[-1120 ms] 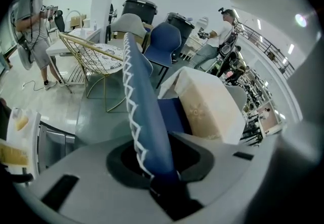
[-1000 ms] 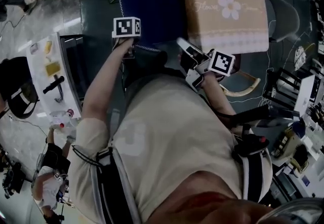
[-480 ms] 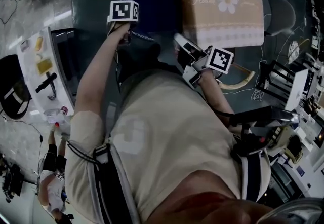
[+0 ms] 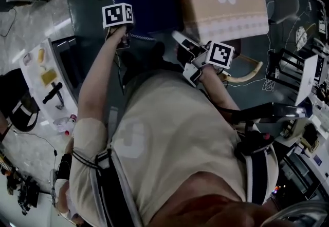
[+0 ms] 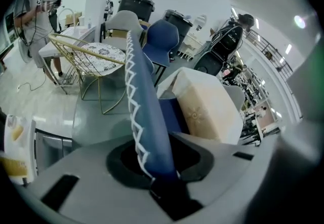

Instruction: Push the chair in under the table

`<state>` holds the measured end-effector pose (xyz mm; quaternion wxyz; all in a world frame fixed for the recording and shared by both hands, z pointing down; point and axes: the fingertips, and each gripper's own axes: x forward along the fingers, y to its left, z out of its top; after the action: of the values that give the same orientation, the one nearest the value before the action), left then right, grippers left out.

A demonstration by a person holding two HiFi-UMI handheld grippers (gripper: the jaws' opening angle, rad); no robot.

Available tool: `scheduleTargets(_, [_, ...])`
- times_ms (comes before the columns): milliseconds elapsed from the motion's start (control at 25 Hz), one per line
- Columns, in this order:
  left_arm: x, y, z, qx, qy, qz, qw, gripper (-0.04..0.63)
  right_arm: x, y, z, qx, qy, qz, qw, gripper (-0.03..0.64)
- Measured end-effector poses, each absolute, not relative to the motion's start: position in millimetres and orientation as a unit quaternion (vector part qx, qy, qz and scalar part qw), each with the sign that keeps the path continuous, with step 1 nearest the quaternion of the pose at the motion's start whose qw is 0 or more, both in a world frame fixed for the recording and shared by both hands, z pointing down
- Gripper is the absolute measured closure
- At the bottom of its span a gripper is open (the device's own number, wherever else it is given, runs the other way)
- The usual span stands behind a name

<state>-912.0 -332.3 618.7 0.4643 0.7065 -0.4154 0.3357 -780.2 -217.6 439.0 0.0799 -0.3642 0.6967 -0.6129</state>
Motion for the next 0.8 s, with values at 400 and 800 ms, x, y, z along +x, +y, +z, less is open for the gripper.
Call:
scheduleTargets(400, [-934.3,-334.6,622.7,0.691,-0.439,0.336,0.466,0.498,-774.6,-214.8,429.3,-0.371,0.685,-0.615,0.123,0.604])
scheduleTargets(800, [-944.8,-317.6,627.4,0.692,-0.444,0.275,0.498,0.397,-732.9,-187.2,439.4,-0.375,0.674,-0.619,0.147,0.604])
